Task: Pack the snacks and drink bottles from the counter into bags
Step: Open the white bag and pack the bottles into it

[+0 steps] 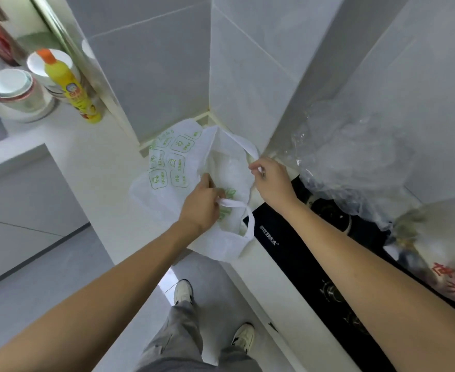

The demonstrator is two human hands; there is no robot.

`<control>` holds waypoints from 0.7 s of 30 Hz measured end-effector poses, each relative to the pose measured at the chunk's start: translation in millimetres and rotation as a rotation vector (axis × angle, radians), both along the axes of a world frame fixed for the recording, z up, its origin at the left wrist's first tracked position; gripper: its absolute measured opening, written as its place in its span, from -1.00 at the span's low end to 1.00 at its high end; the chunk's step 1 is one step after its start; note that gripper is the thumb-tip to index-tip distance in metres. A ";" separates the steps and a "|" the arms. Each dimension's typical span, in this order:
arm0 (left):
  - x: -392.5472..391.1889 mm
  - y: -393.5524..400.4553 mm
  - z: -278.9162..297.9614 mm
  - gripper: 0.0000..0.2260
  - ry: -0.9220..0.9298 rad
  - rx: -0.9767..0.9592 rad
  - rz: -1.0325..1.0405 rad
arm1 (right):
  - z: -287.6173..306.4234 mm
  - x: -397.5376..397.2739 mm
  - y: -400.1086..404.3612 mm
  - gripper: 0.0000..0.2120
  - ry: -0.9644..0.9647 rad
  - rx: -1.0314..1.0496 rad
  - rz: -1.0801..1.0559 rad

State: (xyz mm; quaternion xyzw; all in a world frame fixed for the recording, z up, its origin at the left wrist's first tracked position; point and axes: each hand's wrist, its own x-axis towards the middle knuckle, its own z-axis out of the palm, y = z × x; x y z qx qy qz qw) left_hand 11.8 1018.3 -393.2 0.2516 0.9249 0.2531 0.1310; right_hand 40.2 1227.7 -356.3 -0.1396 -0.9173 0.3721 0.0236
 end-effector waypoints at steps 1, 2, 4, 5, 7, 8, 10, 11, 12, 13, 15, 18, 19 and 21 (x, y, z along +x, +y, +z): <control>4.3 -7.0 9.7 -0.84 0.052 0.022 0.028 | 4.9 4.6 0.3 -0.82 0.011 -0.024 0.001; 9.6 -13.5 19.5 -0.82 0.095 0.036 0.049 | 9.8 9.5 0.4 -0.84 0.016 -0.054 0.000; 22.1 -24.9 39.7 -0.76 0.134 0.036 0.096 | 22.4 19.0 -2.7 -0.82 0.024 -0.137 -0.006; 28.7 -30.5 50.6 -0.75 0.119 0.030 0.138 | 27.7 23.1 -5.1 -0.76 0.032 -0.195 -0.021; 42.4 -40.9 71.0 -0.78 0.063 0.042 0.237 | 38.1 31.2 -8.7 -0.65 0.038 -0.326 -0.097; 49.8 -45.9 80.7 -0.81 0.047 0.066 0.285 | 42.3 34.4 -9.4 -0.66 0.022 -0.372 -0.136; 66.3 -56.6 97.2 -0.85 0.022 0.130 0.387 | 48.9 42.8 -8.1 -0.83 -0.062 -0.407 -0.159; 75.8 -61.2 105.9 -0.83 -0.001 0.172 0.432 | 50.9 48.9 -6.8 -0.91 -0.088 -0.408 -0.156; 86.3 -65.7 114.1 -0.79 -0.028 0.227 0.468 | 52.8 55.8 -6.3 -0.87 -0.084 -0.411 -0.150; 93.1 -69.6 120.1 -0.73 -0.060 0.280 0.504 | 53.5 59.6 -7.1 -0.81 -0.070 -0.429 -0.157; 111.8 -73.3 130.6 -0.63 -0.097 0.341 0.575 | 60.8 76.3 -11.3 -0.74 -0.030 -0.483 -0.158; 134.1 -76.8 136.5 -0.76 -0.055 0.289 0.620 | 74.8 103.1 -21.1 -0.65 0.020 -0.517 -0.128; 140.4 -78.5 138.1 -0.85 -0.044 0.286 0.614 | 79.1 111.7 -24.9 -0.63 0.039 -0.511 -0.119; 152.4 -83.3 142.3 -0.88 -0.042 0.320 0.582 | 85.9 127.5 -31.9 -0.65 0.078 -0.502 -0.119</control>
